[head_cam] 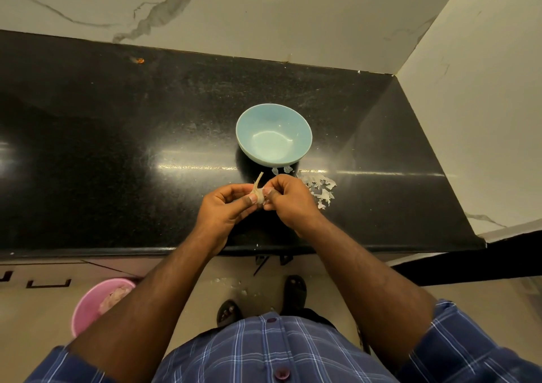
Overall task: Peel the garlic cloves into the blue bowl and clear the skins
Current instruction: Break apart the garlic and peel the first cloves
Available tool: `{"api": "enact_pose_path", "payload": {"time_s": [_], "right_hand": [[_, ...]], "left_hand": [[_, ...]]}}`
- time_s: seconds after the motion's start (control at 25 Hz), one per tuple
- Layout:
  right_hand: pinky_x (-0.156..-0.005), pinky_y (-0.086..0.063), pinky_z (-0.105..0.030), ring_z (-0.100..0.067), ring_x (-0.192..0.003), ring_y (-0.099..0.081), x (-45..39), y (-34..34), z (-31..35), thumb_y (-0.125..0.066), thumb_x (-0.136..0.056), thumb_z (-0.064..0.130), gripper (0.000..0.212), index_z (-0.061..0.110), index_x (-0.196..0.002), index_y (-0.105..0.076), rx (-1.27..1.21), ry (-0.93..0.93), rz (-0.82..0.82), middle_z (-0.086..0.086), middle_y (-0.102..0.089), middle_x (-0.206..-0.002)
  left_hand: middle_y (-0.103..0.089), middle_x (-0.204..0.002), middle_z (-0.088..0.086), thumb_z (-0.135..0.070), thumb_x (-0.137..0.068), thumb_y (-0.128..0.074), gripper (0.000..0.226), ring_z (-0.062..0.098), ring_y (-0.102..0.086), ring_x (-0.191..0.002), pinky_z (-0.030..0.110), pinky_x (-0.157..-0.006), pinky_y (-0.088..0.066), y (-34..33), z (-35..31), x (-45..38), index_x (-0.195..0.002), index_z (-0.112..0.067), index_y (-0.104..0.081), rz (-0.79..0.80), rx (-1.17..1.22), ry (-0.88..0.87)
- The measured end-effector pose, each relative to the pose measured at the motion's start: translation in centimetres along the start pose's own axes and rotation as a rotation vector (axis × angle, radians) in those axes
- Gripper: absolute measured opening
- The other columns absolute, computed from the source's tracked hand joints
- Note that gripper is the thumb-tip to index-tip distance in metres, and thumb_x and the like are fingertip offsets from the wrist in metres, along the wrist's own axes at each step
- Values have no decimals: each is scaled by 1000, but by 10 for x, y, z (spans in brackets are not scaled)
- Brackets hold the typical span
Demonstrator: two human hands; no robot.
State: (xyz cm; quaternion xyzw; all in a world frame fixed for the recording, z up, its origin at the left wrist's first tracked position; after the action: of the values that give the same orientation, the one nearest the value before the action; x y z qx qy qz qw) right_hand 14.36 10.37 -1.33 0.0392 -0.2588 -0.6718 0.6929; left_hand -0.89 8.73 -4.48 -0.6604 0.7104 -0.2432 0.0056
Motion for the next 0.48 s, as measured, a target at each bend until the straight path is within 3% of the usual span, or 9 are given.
{"api": "enact_pose_path", "payload": {"time_s": [0.16, 0.48], "right_hand": [[-83, -62, -31, -18, -92, -74, 4, -3, 1, -70, -93, 9, 14, 16, -104, -74, -147, 50, 124, -5, -76, -99], [-86, -62, -43, -26, -87, -76, -2, -3, 0, -78, -86, 4, 13, 11, -96, -77, -181, 47, 121, -9, -78, -89]], "left_hand": [[-76, -107, 18, -3, -90, -69, 20, 30, -74, -104, 29, -82, -62, 1, -2, 1, -110, -2, -70, -42, 29, 8], [-75, -108, 21, -2, -90, -68, 21, 34, -73, -105, 31, -85, -62, 2, 1, 1, -111, 0, -71, -42, 48, 38]]}}
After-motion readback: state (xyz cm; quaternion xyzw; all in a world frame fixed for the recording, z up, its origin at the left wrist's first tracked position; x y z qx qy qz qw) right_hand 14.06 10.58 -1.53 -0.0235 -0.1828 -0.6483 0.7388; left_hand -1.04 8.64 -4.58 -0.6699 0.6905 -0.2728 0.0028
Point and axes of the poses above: each hand's wrist, its own x-axis away from the middle knuckle, its own y-axis out of the back of the hand, z = x × y, the point moved 8 cm from there along -x, towards the middle knuckle
